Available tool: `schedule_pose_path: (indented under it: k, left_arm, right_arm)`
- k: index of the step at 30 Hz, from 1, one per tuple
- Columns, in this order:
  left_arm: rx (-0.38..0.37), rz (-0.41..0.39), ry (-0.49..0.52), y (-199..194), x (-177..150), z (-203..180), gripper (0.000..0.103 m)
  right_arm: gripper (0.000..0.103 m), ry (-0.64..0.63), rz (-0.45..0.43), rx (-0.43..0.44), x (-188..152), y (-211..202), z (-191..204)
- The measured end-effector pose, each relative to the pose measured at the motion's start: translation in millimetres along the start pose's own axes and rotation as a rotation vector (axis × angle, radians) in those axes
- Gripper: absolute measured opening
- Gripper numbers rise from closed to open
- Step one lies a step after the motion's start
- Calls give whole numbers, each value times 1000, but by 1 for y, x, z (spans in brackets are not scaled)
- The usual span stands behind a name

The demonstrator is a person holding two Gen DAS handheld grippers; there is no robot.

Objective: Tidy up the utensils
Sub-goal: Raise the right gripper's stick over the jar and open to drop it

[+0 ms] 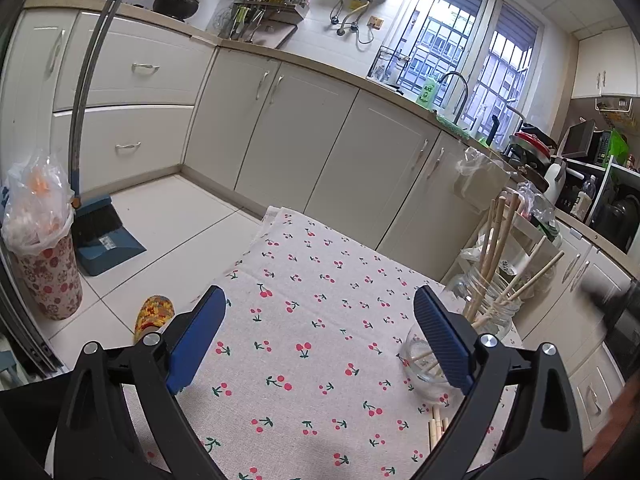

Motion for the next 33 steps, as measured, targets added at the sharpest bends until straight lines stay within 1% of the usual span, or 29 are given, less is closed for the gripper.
schedule_pose_path:
  k: [1, 4, 6, 8, 11, 14, 18, 22, 25, 27, 30, 33]
  left_arm:
    - [1, -1, -1, 0, 0, 0, 91]
    - [1, -4, -4, -1, 0, 0, 91]
    - [-1, -5, -9, -1, 0, 2, 91]
    - [-4, -4, -16, -1, 0, 4, 91]
    - [-10, 0, -25, 0, 0, 6, 91]
    - [-18, 6, -33, 2, -1, 7, 91]
    - [-32, 10, -39, 3, -2, 6, 91]
    - [-39, 14, -43, 4, -3, 5, 91]
    - [-43, 15, -50, 5, -4, 6, 91]
    - [-45, 15, -53, 5, -3, 6, 91]
    - [-48, 16, -54, 5, -3, 5, 91]
    - [-50, 17, -53, 6, -3, 4, 92]
  right_arm:
    - [6, 0, -59, 19, 13, -4, 12]
    - [6, -29, -189, 32, 35, -3, 36]
    - [6, -54, -232, 29, 39, 5, 49]
    - [6, -75, -256, 21, 42, 17, 59]
    - [6, -102, -263, 0, 40, 39, 68]
    - [6, -110, -267, -23, 39, 60, 65]
    - [6, -123, -297, -48, 45, 71, 70]
    - [6, -165, -325, -108, 49, 82, 79]
    - [6, -198, -297, -161, 43, 95, 79]
    - [6, -218, -263, -194, 36, 106, 78]
    - [6, -241, -218, -228, 28, 118, 72]
    - [6, -271, -204, -242, 23, 119, 72]
Point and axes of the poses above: each gripper's, at about its wrist camera, not at the fingertips, and y roughly the way its jaws point, z to its left, x to its top, the point moved 7 cm from there along y, roughly the way its jaws point, and after that the axes turned 12 degrees about -x, right-handed, at the moved point
